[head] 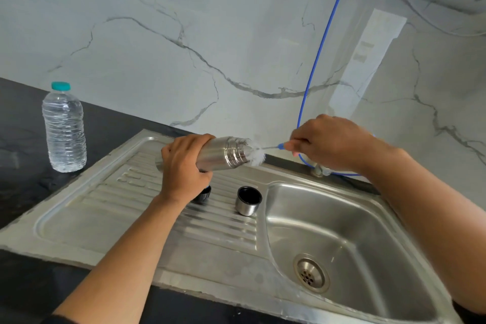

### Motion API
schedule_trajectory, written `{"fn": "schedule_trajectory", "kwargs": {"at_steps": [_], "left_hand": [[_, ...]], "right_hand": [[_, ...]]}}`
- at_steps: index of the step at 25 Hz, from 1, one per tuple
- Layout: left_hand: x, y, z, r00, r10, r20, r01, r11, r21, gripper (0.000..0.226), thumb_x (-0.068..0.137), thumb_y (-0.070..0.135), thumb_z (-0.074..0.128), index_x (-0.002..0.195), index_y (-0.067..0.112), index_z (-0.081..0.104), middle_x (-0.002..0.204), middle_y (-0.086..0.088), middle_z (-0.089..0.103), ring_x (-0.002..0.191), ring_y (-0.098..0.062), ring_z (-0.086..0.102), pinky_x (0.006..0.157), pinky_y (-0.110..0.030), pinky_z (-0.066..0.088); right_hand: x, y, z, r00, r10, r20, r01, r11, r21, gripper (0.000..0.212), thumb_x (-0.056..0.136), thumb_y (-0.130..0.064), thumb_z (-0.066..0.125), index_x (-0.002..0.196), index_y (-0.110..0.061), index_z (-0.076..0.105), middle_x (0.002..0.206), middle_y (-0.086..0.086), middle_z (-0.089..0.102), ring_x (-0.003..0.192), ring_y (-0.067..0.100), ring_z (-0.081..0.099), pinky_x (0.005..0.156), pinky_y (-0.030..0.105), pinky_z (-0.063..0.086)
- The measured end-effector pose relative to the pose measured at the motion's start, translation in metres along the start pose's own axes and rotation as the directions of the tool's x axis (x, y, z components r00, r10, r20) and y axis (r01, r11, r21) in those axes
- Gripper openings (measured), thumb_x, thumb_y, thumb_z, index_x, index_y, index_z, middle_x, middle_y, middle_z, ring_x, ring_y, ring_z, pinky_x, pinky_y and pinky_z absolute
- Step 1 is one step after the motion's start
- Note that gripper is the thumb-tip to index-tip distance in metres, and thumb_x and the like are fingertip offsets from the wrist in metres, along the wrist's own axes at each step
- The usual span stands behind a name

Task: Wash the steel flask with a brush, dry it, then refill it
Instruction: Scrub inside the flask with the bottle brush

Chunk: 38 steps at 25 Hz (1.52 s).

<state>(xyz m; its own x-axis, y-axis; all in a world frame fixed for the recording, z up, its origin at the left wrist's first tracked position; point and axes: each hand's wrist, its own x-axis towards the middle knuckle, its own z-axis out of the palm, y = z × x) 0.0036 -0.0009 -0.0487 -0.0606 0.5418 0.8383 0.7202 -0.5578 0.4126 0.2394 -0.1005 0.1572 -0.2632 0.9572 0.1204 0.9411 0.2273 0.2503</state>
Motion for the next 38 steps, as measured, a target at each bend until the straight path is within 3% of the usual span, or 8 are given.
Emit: {"fn": "schedule_trajectory", "kwargs": {"at_steps": [10, 13, 18, 21, 25, 27, 30, 38], "left_hand": [[-0.001, -0.009, 0.0, 1.0, -0.009, 0.001, 0.009, 0.998, 0.057, 0.075, 0.054, 0.003, 0.077, 0.124, 0.022, 0.064, 0.115, 0.002, 0.067, 0.109, -0.027, 0.059, 0.094, -0.047, 0.04], [-0.004, -0.002, 0.003, 0.998, -0.058, -0.003, 0.058, 0.998, -0.001, 0.076, 0.051, 0.002, 0.078, 0.124, 0.021, 0.064, 0.114, 0.002, 0.067, 0.108, -0.026, 0.059, 0.09, -0.046, 0.041], [-0.007, 0.011, 0.005, 0.998, -0.003, 0.068, 0.016, 0.983, -0.182, 0.075, 0.052, 0.002, 0.081, 0.123, 0.022, 0.065, 0.112, 0.008, 0.066, 0.103, -0.019, 0.057, 0.089, -0.044, 0.045], [-0.003, 0.006, 0.0, 0.996, 0.054, 0.065, -0.048, 0.995, -0.084, 0.076, 0.051, 0.003, 0.081, 0.123, 0.024, 0.065, 0.113, 0.007, 0.065, 0.105, -0.022, 0.059, 0.092, -0.043, 0.041], [-0.001, 0.002, -0.002, 0.999, 0.042, 0.023, -0.041, 0.997, -0.058, 0.074, 0.052, 0.001, 0.079, 0.122, 0.022, 0.067, 0.113, 0.005, 0.066, 0.107, -0.023, 0.058, 0.095, -0.044, 0.04], [-0.002, 0.003, -0.001, 0.999, 0.012, 0.033, -0.01, 0.998, -0.068, 0.075, 0.052, 0.001, 0.08, 0.122, 0.022, 0.066, 0.113, 0.006, 0.066, 0.106, -0.022, 0.058, 0.093, -0.046, 0.041], [-0.004, 0.005, 0.001, 0.996, 0.006, 0.084, 0.003, 0.993, -0.116, 0.076, 0.052, 0.003, 0.081, 0.123, 0.024, 0.064, 0.114, 0.008, 0.064, 0.106, -0.021, 0.058, 0.093, -0.044, 0.041], [-0.002, -0.001, 0.0, 0.997, -0.034, 0.073, 0.04, 0.995, -0.087, 0.079, 0.053, 0.003, 0.081, 0.127, 0.023, 0.062, 0.115, 0.008, 0.063, 0.107, -0.02, 0.056, 0.091, -0.043, 0.04]], "right_hand": [[0.008, -0.012, -0.002, 0.972, 0.022, 0.234, -0.082, 0.965, 0.251, 0.051, 0.104, -0.048, 0.05, 0.066, -0.019, 0.069, 0.054, -0.007, 0.056, 0.055, 0.01, 0.057, 0.065, 0.031, 0.044], [0.008, -0.019, 0.001, 0.999, 0.048, -0.024, -0.049, 0.997, -0.063, 0.045, 0.104, -0.052, 0.046, 0.069, -0.024, 0.052, 0.071, -0.004, 0.048, 0.077, 0.027, 0.055, 0.066, 0.034, 0.039], [0.002, -0.01, 0.034, 0.835, -0.483, -0.263, 0.292, 0.794, -0.533, 0.024, 0.1, -0.033, 0.059, 0.084, -0.016, 0.064, 0.072, 0.002, 0.059, 0.058, 0.032, 0.062, 0.048, 0.032, 0.037], [0.004, -0.022, 0.028, 0.993, -0.108, -0.053, 0.107, 0.994, -0.017, 0.038, 0.105, -0.045, 0.047, 0.093, -0.02, 0.072, 0.077, 0.003, 0.061, 0.069, 0.026, 0.061, 0.058, 0.031, 0.042], [0.015, -0.029, 0.017, 0.917, 0.063, 0.393, -0.308, 0.738, 0.601, 0.044, 0.104, -0.045, 0.052, 0.081, -0.013, 0.071, 0.06, -0.001, 0.043, 0.045, 0.015, 0.037, 0.043, 0.021, 0.029], [0.016, -0.025, 0.028, 0.997, -0.062, 0.054, 0.054, 0.99, 0.131, 0.043, 0.105, -0.047, 0.05, 0.078, -0.016, 0.066, 0.067, 0.0, 0.053, 0.059, 0.025, 0.058, 0.051, 0.028, 0.038], [0.009, -0.006, 0.049, 0.818, -0.493, -0.296, 0.291, 0.799, -0.526, 0.037, 0.104, -0.04, 0.052, 0.081, -0.013, 0.062, 0.066, 0.002, 0.056, 0.05, 0.032, 0.058, 0.046, 0.029, 0.029], [0.017, -0.012, 0.06, 0.805, -0.423, -0.417, 0.085, 0.777, -0.624, 0.025, 0.099, -0.035, 0.057, 0.081, -0.019, 0.064, 0.07, -0.001, 0.053, 0.055, 0.026, 0.053, 0.058, 0.033, 0.026]]}}
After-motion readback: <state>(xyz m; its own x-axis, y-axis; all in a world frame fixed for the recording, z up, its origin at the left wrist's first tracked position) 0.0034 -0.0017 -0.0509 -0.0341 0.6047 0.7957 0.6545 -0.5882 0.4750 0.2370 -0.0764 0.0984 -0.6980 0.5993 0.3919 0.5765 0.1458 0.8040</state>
